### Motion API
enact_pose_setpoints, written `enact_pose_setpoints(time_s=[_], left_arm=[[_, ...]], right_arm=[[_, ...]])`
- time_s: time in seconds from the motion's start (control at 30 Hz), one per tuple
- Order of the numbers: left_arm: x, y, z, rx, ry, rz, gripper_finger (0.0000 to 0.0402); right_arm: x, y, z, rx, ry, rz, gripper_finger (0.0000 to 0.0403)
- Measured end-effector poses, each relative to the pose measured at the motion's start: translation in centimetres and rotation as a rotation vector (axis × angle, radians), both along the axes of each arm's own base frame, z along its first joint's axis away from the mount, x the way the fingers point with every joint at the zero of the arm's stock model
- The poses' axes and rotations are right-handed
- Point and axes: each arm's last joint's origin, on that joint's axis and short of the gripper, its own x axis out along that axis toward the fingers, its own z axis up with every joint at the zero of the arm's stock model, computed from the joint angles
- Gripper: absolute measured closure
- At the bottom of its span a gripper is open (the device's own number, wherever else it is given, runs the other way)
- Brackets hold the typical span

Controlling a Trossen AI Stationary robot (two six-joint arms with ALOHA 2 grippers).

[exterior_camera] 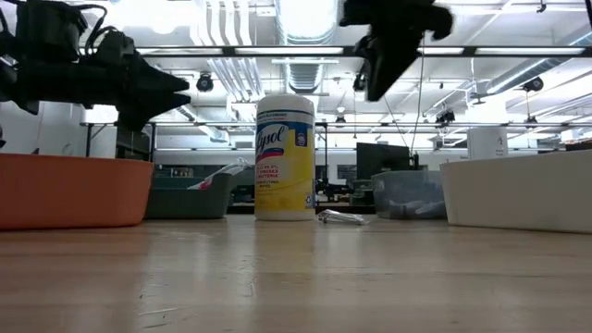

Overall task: Pick & Place Travel size toiletries
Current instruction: Put the nail cutter into the orange bin

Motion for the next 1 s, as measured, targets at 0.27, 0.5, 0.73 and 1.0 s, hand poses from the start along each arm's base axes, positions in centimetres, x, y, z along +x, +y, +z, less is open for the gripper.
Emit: enact_pose_setpoints(time_s=[0.27, 0.5, 0.73, 1.0], left_arm=[[0.6, -1.1, 0.8, 0.064, 0.004, -0.067, 0.0197], [1.2, -1.5, 1.1, 0.071, 0.024, -0.083, 0.0197], [1.6, -1.4, 0.7, 0.051, 0.057, -0.087, 0.0197], [1.9, -1.5, 0.2, 0.041, 0.091, -0.102, 0.0197]], right_arm=[[-3.2, 0.4, 1.0, 0.131, 0.104, 0.03, 0.0307], [-3.9, 0.3, 1.6, 0.146, 0.081, -0.025, 0.0307], [-3.6, 0.4, 1.6, 0.168, 0.048, -0.08, 0.0307], [-2.8, 0.3, 1.9, 0.175, -0.037, -0.085, 0.0307]])
